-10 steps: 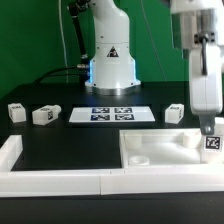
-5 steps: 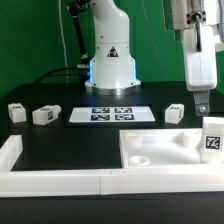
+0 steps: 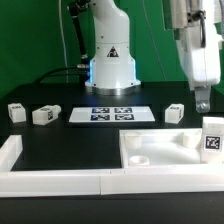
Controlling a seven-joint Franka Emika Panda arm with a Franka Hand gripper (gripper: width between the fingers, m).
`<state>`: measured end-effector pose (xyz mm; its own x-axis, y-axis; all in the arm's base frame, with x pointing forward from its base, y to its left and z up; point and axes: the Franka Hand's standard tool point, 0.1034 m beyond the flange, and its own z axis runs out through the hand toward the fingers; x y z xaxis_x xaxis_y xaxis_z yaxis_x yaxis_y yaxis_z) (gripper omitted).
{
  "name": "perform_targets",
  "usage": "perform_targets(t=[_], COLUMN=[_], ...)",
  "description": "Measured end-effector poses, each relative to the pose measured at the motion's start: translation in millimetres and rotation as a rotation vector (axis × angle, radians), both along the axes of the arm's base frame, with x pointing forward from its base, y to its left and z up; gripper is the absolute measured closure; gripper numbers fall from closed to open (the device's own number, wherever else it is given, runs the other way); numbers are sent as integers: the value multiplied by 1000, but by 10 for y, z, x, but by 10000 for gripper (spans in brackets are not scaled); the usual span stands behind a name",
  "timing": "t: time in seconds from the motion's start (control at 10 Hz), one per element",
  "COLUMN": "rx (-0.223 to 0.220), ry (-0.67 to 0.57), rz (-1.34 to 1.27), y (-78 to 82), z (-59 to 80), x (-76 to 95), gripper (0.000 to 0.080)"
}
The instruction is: Assemble square table
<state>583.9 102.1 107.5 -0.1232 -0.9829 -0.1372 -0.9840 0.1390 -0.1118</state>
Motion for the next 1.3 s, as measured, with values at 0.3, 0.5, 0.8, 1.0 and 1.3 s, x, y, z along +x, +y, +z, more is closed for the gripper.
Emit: perform_targets(t=[0.3,0.5,0.8,1.0,1.3], rx=[-18,-36,-52,-29,-37], ry=[-13,-29,-64,-72,-58], rz=[174,307,596,806,984], y=[58,58,36,-55,-25], z=[-17,-22,-96,-194,-292], x=[-134,-137,-272,-562,-744], gripper=[150,150,150,150,150])
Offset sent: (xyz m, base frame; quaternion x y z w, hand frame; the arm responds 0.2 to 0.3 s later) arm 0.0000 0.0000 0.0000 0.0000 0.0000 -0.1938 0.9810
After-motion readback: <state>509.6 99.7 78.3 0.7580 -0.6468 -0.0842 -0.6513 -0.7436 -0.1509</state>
